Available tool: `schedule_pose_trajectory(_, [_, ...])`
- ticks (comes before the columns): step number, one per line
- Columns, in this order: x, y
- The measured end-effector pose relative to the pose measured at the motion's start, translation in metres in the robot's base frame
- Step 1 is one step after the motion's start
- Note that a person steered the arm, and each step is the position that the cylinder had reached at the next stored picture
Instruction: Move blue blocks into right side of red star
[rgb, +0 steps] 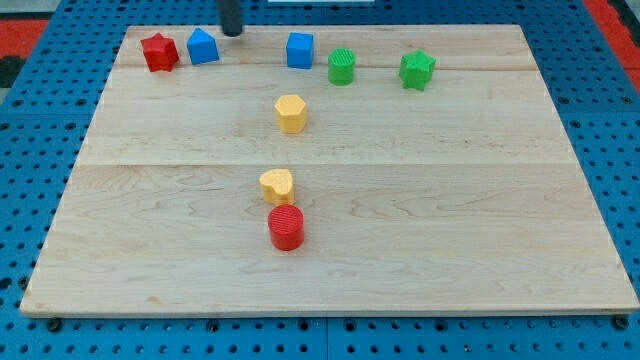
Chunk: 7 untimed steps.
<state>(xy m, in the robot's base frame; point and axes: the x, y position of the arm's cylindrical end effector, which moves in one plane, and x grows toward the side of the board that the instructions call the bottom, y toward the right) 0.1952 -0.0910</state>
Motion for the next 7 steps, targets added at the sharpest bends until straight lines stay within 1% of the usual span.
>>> schedule_pose_trajectory(1, [0.0, 0.087])
schedule_pose_trajectory(2, [0.0, 0.145])
schedule_pose_trajectory(3, [0.02, 0.159])
schedule_pose_trajectory(4, [0.046, 0.132])
schedule_pose_trajectory(6, [0.046, 0.032])
schedule_pose_trajectory(7, [0.046, -0.001])
